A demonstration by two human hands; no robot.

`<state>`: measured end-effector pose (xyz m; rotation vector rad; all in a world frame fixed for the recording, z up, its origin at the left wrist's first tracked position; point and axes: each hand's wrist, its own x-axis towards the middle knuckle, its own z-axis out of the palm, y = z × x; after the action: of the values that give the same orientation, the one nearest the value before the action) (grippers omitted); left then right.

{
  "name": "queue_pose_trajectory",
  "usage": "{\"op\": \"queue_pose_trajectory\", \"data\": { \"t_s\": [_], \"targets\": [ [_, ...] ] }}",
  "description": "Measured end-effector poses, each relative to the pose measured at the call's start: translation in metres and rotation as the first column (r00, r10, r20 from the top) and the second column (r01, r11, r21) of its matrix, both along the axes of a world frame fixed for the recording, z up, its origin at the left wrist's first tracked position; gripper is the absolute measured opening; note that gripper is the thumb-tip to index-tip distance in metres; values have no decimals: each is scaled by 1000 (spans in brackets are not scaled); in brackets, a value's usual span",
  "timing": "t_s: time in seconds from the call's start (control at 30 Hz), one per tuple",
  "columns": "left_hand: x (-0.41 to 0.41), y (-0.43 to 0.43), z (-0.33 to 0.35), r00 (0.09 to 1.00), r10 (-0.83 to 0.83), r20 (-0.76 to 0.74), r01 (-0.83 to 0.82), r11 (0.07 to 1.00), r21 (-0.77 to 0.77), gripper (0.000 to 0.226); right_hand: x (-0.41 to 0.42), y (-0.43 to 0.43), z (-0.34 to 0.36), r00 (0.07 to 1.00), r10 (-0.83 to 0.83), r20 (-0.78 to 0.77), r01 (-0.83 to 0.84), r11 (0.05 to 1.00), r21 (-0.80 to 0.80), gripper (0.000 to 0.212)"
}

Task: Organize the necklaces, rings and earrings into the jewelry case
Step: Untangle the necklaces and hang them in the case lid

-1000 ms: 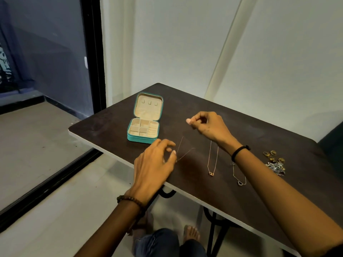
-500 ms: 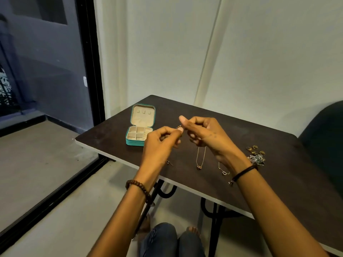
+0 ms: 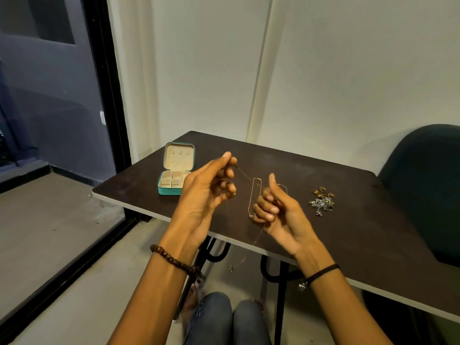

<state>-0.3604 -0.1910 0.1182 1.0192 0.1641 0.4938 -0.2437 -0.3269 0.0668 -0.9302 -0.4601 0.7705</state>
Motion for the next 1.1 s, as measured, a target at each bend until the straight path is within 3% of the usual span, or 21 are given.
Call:
{"op": "queue_pose_trajectory", "data": {
  "t_s": [0.2, 0.53, 0.63, 0.73, 0.83, 0.97, 1.1],
  "targets": [
    [-7, -3, -5, 996, -4, 86, 17, 989, -147, 25, -5, -18, -14, 974, -13, -224, 44, 990, 136, 19],
    [-11, 11, -22, 993, 66, 102, -24, 931, -365, 40, -5, -25, -22, 909, -184, -374, 237, 966, 101, 9],
    [-11, 14, -31, 994, 94, 52, -67, 918, -392, 41, -6, -23, -23, 886, -264, -381, 295, 955, 24, 12],
    [-9, 13, -39, 996, 91, -7, -87, 932, -353, 38, -9, -21, -23, 911, -326, -252, 307, 945, -110, 18],
    [-7, 7, -41, 995, 85, -47, -94, 959, -269, 36, -15, -18, -18, 952, -307, 4, 299, 924, -238, 23],
    [-6, -3, -40, 996, 47, -77, -57, 991, -123, 45, -26, -16, -2, 936, -167, 309, 275, 895, -350, 25],
    [-4, -8, -41, 985, 22, -171, 5, 988, 153, 29, -37, -17, 18, 872, -34, 488, 244, 895, -373, 23]
  ]
}}
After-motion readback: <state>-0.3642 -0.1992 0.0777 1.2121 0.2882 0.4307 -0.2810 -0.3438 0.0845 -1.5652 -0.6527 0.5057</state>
